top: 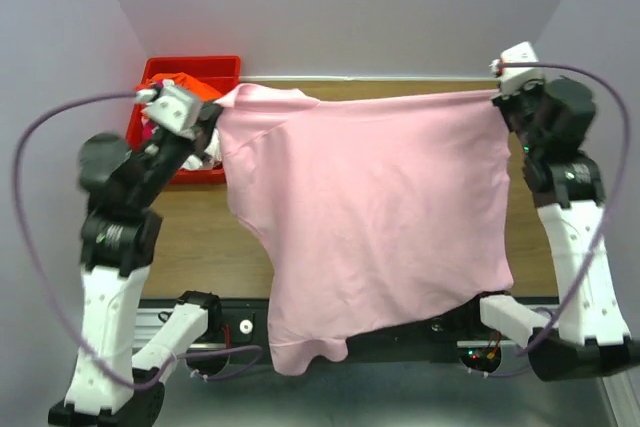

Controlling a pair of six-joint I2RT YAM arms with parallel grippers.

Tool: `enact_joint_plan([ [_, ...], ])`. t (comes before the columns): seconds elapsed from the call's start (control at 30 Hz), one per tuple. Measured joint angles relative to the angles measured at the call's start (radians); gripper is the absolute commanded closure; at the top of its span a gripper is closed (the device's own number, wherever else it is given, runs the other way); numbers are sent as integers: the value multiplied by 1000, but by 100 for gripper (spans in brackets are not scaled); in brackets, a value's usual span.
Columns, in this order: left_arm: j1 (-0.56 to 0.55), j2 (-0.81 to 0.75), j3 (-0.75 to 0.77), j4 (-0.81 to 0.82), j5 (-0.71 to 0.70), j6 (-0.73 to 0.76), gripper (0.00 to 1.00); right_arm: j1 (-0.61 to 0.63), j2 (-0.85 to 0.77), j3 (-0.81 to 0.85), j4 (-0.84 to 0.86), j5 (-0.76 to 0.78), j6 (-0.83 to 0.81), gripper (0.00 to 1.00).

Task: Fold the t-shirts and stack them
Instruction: Flatten the tshirt out, then fold the tshirt

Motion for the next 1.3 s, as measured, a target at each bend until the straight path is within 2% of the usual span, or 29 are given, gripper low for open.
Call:
enact_joint_plan([
  [0.03, 0, 26, -53, 8, 0, 10, 100, 0, 47, -93, 42, -2, -16, 100],
  [0.17, 0, 184, -223, 59, -2, 45, 100, -1, 179, -269, 111, -11, -43, 100],
  [0.2, 0, 267, -266, 92, -5, 55, 100, -2, 218, -303, 138, -17, -48, 99],
  [0.33, -18, 479, -299, 154, -15, 84, 100, -6, 352, -358, 234, -31, -59, 99],
  [0.43, -30, 662, -255, 223, -22, 114, 100, -6, 469, -360, 340, -41, -69, 99],
  [0.6, -39, 995, -41, 273, -43, 132, 100, -8, 724, -309, 480, -43, -81, 99],
  [0.73, -37, 1155, 72, 288, -69, 141, 100, -9, 877, -235, 523, -43, -87, 100],
  [0.83, -37, 1197, 102, 288, -80, 152, 100, -13, 931, -193, 532, -42, -90, 99],
  [1.0, -37, 1183, 96, 291, -83, 172, 100, -24, 933, -155, 566, -43, -90, 100],
  [1.3, -38, 876, -171, 296, -51, 243, 100, -53, 827, -238, 573, -95, -121, 100],
])
